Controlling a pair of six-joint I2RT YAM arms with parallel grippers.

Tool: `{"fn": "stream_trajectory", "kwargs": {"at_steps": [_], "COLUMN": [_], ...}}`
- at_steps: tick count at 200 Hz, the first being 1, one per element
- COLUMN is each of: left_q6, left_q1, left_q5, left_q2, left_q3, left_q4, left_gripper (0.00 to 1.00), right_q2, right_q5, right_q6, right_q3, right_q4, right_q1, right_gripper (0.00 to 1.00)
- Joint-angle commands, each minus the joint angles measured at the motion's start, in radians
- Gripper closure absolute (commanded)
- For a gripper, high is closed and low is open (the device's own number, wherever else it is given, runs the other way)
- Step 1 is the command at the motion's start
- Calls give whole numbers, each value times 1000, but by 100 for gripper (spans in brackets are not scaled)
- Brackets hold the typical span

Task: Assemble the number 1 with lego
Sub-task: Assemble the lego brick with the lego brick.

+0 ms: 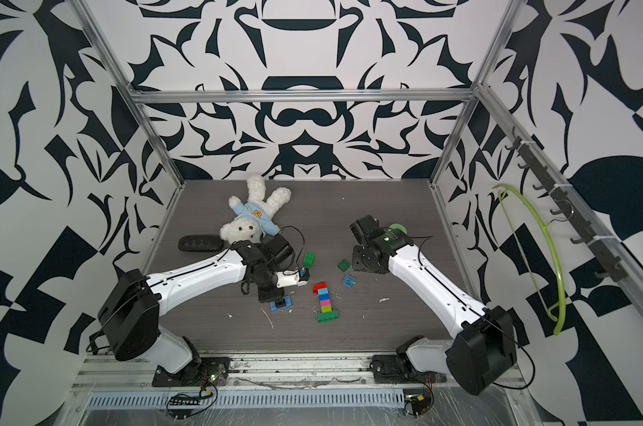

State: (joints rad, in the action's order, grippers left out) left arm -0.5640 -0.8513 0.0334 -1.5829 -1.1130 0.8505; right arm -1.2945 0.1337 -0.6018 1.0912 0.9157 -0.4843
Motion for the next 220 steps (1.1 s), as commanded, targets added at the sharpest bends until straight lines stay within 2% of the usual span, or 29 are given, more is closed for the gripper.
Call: {"fn": "stream_trajectory", "kwargs": {"at_steps": [1, 79, 132, 220], "left_q6": [26, 84, 88, 75], "left_q1": [-2, -3, -5, -7], "left_q5": [8, 28, 56, 28], "left_q2": [-30, -66, -55, -73], "left_q3": [-36, -49, -36, -13], "left_q4": [24, 44, 51, 61], "left_gripper": [96, 95, 94, 89], "right_q2": [11, 1, -6, -12], "right_q5": [-10, -13, -17, -22], "right_q6": [8, 16, 17, 17], "right_q3": [32, 35, 33, 29], "right_q4": [10, 8, 6, 1], "right_q1": [2, 2, 1, 1], "right_gripper": [49, 49, 49, 49]}}
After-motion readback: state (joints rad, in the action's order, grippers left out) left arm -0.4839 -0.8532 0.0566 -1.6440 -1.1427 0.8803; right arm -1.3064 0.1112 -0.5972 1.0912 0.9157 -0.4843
